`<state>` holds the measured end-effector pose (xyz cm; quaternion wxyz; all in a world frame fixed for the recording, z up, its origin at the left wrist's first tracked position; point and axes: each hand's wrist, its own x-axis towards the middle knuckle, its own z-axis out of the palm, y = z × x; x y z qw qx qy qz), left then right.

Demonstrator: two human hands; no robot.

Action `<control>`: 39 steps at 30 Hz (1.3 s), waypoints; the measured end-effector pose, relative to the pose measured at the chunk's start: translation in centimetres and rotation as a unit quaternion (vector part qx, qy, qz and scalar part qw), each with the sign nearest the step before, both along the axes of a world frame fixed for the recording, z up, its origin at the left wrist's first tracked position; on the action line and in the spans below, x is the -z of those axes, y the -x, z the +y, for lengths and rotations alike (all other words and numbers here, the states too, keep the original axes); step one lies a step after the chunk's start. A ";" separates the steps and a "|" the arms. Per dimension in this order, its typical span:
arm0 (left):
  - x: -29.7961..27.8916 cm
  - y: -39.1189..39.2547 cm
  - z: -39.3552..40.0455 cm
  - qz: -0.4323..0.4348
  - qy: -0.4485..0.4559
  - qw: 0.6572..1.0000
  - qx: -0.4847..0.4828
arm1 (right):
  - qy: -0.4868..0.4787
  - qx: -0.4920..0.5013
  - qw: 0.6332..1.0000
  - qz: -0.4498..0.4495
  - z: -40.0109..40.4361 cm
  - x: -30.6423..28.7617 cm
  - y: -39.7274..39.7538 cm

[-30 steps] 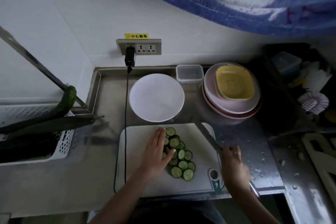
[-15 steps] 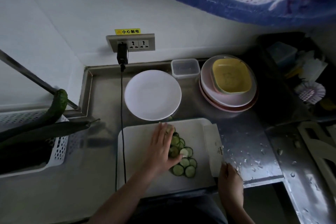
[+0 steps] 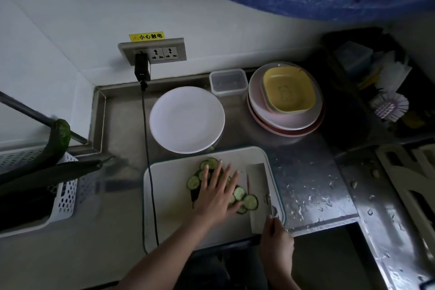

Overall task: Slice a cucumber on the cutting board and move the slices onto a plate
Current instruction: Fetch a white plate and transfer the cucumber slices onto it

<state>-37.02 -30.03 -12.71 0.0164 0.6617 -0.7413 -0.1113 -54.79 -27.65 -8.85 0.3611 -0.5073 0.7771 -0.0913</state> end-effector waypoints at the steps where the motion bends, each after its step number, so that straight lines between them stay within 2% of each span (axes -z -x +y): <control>1: -0.3 0.5 -0.2 0.008 -0.008 1.000 -0.021 | -0.003 0.006 1.000 -0.002 0.3 -0.2 -0.2; 7: -1.7 -0.1 1.2 0.046 0.049 0.989 -0.131 | -0.018 0.008 1.000 -0.024 1.5 -1.0 -1.8; 11: -0.7 -1.8 1.3 0.063 0.026 0.974 -0.216 | -0.018 0.008 0.999 -0.049 1.7 -0.7 -2.7; 13: 0.0 -1.5 0.9 0.082 0.018 0.973 -0.217 | -0.020 0.008 0.998 -0.057 1.5 -0.3 -3.0; 19: -0.5 1.2 0.4 0.129 0.069 0.966 -0.212 | -0.018 -0.010 0.998 -0.064 1.3 0.3 -2.5; 25: -0.2 4.9 0.3 0.109 0.099 0.983 -0.108 | -0.005 -0.019 0.994 -0.111 0.8 -0.4 -2.3; 30: 0.3 5.7 0.0 0.131 0.166 0.970 -0.116 | 0.006 -0.020 0.990 -0.138 0.5 -0.8 -1.9; 39: -2.8 5.5 -1.7 0.215 0.206 0.946 -0.131 | 0.039 -0.040 0.984 -0.172 -1.2 -3.8 -1.9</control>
